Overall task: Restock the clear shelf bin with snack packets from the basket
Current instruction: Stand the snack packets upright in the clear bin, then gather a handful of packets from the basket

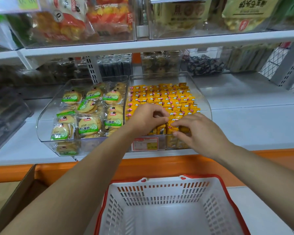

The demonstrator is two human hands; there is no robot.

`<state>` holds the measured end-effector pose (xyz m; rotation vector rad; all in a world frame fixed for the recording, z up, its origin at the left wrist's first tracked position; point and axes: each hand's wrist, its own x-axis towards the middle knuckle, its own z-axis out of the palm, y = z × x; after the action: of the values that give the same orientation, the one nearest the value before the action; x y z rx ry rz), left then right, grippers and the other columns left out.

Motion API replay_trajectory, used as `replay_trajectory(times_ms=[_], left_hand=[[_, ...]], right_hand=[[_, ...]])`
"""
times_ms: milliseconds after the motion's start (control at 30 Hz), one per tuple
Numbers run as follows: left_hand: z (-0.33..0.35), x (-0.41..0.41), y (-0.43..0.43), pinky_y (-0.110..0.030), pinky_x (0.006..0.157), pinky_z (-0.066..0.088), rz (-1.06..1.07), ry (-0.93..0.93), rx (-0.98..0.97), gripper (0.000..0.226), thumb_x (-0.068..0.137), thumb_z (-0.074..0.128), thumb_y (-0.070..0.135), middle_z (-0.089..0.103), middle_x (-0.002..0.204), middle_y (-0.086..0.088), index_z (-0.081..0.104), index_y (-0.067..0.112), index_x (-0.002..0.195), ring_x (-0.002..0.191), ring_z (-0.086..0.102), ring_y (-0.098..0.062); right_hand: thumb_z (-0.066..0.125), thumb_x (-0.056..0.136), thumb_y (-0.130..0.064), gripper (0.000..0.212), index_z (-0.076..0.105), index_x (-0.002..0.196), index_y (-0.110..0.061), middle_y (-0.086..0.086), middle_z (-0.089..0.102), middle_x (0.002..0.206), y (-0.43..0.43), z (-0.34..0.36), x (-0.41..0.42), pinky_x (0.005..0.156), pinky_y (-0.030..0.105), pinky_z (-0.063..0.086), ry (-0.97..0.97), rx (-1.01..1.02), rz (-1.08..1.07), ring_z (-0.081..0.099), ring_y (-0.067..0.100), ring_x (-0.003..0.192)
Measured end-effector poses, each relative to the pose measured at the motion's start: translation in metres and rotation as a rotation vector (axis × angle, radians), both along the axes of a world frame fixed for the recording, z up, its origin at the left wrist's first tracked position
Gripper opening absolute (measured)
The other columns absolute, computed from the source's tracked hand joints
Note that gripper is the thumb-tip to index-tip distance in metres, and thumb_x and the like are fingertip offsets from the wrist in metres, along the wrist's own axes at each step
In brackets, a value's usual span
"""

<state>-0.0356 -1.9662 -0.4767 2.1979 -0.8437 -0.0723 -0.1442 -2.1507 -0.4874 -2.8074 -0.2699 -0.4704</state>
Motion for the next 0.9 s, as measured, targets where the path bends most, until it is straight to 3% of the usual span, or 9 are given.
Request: replay_trajectory(times_ms=[67,200,367,467,567,667,767,900], left_hand=[[-0.001,-0.003,0.0,-0.01,0.074,0.048,-0.02,-0.083,0.093,0.007,0.094,0.072,0.021,0.068,0.089,0.017,0.078,0.021,0.098,0.081,0.061,0.004],[-0.002,-0.012,0.0,-0.028,0.087,0.052,-0.016,-0.151,0.183,0.017,0.1,0.064,0.023,0.074,0.11,0.004,0.077,0.02,0.111,0.099,0.064,-0.01],[0.007,-0.028,0.004,-0.028,0.093,0.045,0.019,-0.156,0.311,0.032,0.1,0.061,0.031,0.068,0.132,0.003,0.067,0.025,0.131,0.121,0.06,-0.017],[0.016,-0.048,0.018,-0.031,0.095,0.046,0.108,-0.261,0.355,0.04,0.098,0.062,0.038,0.063,0.137,0.005,0.061,0.028,0.137,0.123,0.056,-0.015],[0.021,-0.082,0.044,-0.034,0.091,0.052,0.172,-0.314,0.296,0.029,0.097,0.062,0.037,0.066,0.124,0.007,0.067,0.027,0.124,0.112,0.059,-0.014],[0.002,-0.121,0.071,-0.03,0.082,0.052,0.142,-0.131,0.311,0.014,0.095,0.066,0.032,0.069,0.107,0.007,0.071,0.025,0.107,0.099,0.064,-0.013],[-0.045,-0.154,0.089,-0.024,0.078,0.046,0.138,0.043,0.477,0.02,0.095,0.066,0.033,0.071,0.108,0.005,0.071,0.023,0.112,0.099,0.066,-0.016],[-0.129,-0.187,0.106,-0.034,0.092,0.051,0.142,0.326,0.625,0.029,0.096,0.066,0.03,0.069,0.12,-0.004,0.065,0.015,0.121,0.109,0.064,-0.024]], right_hand=[[0.057,0.092,-0.052,0.039,0.066,0.125,-0.032,-0.009,0.063,0.118,0.0,-0.006,-0.002,0.096,0.037,0.042,0.015,-0.064,0.016,0.049,0.018,0.108],[0.054,0.092,-0.055,0.043,0.063,0.129,-0.033,-0.007,0.054,0.128,0.003,-0.017,-0.009,0.097,0.042,0.039,0.012,-0.183,-0.01,0.043,0.023,0.116],[0.053,0.093,-0.056,0.049,0.055,0.137,-0.034,-0.009,0.05,0.134,0.01,-0.014,-0.013,0.102,0.041,0.035,0.039,-0.16,-0.045,0.038,0.021,0.122],[0.057,0.091,-0.052,0.052,0.053,0.138,-0.031,-0.007,0.049,0.136,0.017,-0.002,-0.018,0.103,0.04,0.039,0.042,-0.167,-0.062,0.041,0.021,0.124],[0.066,0.087,-0.045,0.045,0.061,0.128,-0.029,-0.004,0.056,0.126,0.027,0.013,-0.031,0.095,0.04,0.044,-0.044,-0.063,-0.053,0.049,0.021,0.116],[0.071,0.083,-0.043,0.031,0.068,0.111,-0.031,-0.005,0.06,0.11,0.039,0.01,-0.047,0.089,0.038,0.048,0.04,0.09,0.032,0.055,0.019,0.106],[0.072,0.084,-0.043,0.022,0.07,0.102,-0.03,-0.007,0.061,0.105,0.052,-0.027,-0.061,0.085,0.034,0.048,0.311,0.173,0.087,0.058,0.014,0.099],[0.072,0.086,-0.034,0.02,0.072,0.101,-0.021,-0.002,0.07,0.107,0.067,-0.114,-0.082,0.083,0.037,0.053,0.597,0.246,0.071,0.063,0.016,0.093]])
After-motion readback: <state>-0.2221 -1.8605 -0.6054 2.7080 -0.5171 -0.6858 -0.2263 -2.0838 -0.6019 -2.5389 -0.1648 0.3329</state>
